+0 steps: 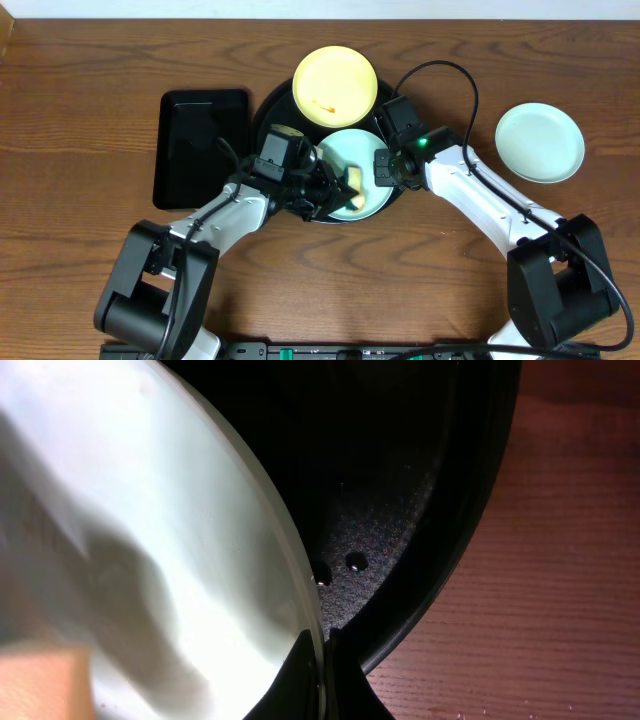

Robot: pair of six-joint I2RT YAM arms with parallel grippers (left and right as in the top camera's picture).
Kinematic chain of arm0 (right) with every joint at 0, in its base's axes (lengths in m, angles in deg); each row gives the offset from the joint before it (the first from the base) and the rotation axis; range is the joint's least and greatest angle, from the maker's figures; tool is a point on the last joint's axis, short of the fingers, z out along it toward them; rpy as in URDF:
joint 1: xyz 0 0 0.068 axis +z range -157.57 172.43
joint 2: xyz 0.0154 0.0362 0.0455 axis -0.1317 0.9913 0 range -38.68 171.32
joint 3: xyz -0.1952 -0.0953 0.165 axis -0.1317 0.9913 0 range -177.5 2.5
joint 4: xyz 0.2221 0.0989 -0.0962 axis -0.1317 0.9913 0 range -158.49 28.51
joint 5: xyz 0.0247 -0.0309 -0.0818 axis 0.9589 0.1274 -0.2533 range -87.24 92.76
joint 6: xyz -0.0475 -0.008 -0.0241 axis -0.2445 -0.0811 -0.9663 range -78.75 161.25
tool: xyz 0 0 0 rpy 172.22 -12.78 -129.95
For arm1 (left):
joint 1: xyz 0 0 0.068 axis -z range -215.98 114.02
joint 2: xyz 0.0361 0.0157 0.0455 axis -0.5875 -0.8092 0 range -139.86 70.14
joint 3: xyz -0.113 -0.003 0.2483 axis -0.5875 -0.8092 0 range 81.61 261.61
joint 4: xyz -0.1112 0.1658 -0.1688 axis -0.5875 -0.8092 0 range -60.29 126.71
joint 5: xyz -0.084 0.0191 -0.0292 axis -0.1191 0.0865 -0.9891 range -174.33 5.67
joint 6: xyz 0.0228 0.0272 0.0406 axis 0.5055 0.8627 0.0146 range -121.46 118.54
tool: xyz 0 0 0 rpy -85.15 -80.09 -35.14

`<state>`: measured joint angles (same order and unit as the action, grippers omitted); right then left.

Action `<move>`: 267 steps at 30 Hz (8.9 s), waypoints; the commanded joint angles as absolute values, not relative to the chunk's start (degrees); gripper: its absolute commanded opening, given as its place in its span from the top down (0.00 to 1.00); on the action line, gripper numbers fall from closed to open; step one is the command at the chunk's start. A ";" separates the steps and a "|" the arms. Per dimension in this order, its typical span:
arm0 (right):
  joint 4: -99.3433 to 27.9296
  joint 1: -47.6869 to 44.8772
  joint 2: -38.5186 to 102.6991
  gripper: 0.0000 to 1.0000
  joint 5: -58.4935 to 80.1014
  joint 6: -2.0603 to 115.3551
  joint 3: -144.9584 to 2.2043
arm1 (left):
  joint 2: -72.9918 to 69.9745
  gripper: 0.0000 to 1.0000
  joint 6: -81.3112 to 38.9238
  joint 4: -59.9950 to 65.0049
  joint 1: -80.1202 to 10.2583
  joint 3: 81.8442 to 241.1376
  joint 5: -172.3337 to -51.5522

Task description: Clean dirty plates on tray and stack at the side

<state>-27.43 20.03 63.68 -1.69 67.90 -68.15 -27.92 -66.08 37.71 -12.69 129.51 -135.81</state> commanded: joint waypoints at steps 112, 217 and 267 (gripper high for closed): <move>-48.37 46.47 59.16 0.99 -73.14 43.95 -72.79 | 8.32 0.92 -28.22 -5.70 -41.80 129.58 -97.28; -30.12 6.87 103.97 0.99 21.00 31.82 -125.96 | 6.15 0.91 -25.01 -7.63 -41.80 129.58 -96.66; 13.20 7.81 92.67 0.79 -1.27 53.30 -113.11 | 6.15 0.91 -25.03 -9.48 -41.80 129.36 -96.66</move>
<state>12.30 8.07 92.51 -4.81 59.40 -111.80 6.37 -25.58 -9.46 -41.56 128.99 -97.45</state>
